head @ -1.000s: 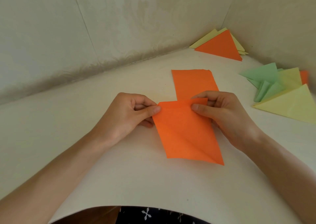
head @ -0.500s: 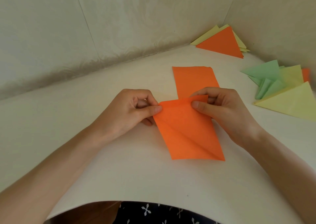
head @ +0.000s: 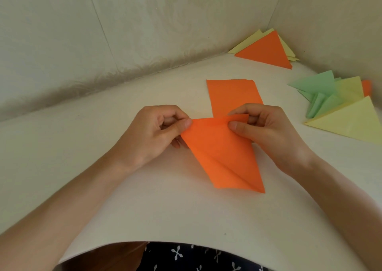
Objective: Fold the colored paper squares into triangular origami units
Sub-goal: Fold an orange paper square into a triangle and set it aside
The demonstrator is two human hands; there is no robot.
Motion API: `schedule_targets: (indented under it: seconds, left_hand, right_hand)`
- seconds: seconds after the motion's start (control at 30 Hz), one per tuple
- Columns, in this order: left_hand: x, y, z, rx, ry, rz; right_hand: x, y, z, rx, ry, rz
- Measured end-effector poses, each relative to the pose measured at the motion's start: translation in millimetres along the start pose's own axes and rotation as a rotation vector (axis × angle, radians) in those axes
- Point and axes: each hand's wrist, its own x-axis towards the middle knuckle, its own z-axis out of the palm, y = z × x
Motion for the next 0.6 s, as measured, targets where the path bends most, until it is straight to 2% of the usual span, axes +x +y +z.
schedule_targets:
  seconds: [0.47, 0.6]
  left_hand:
    - [-0.2, 6.3, -2.3, -0.268, -0.032, -0.174]
    - [0.8, 7.2, -4.3, -0.249, 0.010, -0.154]
  right_hand:
    - [1.8, 2.2, -3.4, 0.020, 0.053, -0.007]
    - [2.9, 4.6, -4.2, -0.038, 0.062, -0.036]
